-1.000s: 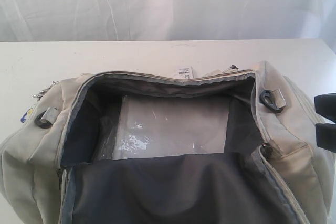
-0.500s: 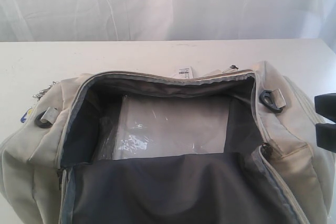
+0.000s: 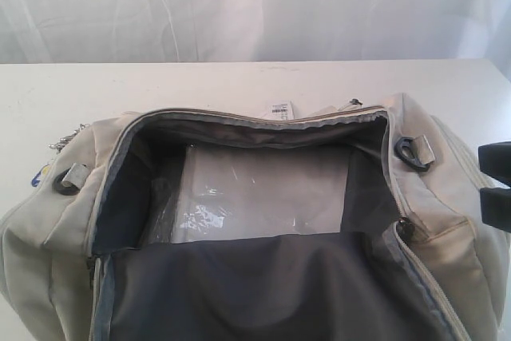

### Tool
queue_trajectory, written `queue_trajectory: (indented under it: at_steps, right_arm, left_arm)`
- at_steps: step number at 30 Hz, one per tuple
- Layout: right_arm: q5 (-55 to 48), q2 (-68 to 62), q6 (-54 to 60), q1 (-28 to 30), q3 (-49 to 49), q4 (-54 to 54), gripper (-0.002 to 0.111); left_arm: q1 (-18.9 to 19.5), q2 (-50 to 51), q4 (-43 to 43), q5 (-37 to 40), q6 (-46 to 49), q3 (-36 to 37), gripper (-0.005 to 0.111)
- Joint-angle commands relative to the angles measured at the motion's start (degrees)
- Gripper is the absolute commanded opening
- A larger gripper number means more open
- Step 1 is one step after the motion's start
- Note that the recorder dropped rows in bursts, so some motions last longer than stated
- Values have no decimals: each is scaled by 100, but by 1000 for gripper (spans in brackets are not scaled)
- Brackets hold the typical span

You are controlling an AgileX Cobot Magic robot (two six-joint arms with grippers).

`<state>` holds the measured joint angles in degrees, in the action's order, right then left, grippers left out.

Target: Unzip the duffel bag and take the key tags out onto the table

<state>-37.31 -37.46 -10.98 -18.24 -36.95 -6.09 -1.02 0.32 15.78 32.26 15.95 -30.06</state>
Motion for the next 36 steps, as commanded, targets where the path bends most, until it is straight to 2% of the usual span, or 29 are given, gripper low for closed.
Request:
queue_trajectory:
  at_steps: [1,6,9,20,23,25,27,29,30,31,33,35,36]
  right_arm:
    - [50,5,62,-16,34,13,0]
    - [50,5,62,-16,34,13,0]
    - [50,5,62,-16,34,13,0]
    - [50,5,62,-16,34,13,0]
    - [50,5,62,-16,34,13,0]
    - [50,5,62,-16,34,13,0]
    - [50,5,62,-16,34,13,0]
    - [50,5,62,-16,34,13,0]
    - [50,5,62,-16,34,13,0]
    - [50,5,62,-16,34,13,0]
    - [50,5,62,-16,34,13,0]
    - [50,5,62,-16,34,13,0]
    - [50,5,62,-16,34,13,0]
  left_arm:
    - [-174,-32,384,-752,17,680,0]
    - [-174,-32,977,-1524,17,1508,0]
    - [-174,-32,1216,-1568,17,1768,0]
    - [-174,-32,3252,-1828,17,1841,0]
    - [-174,-32,3383,-1935,31,1943,0]
    - [-163,-32,3118,-2210,31,2120,0]
    - [-152,-32,2320,-2477,-470,2328,0]
    - [-143,-32,653,-2704,-2110,2562,0]
    - [-143,-32,-926,-2899,-3606,2786,0]
    - [-143,-32,-1517,-3019,-4050,2902,0]
    - [-143,-32,-1757,-3267,-3755,3006,0]
    - [-143,-32,-1733,-2567,-2810,3006,0]
    - [-143,-32,-1578,-2003,-2050,3006,0]
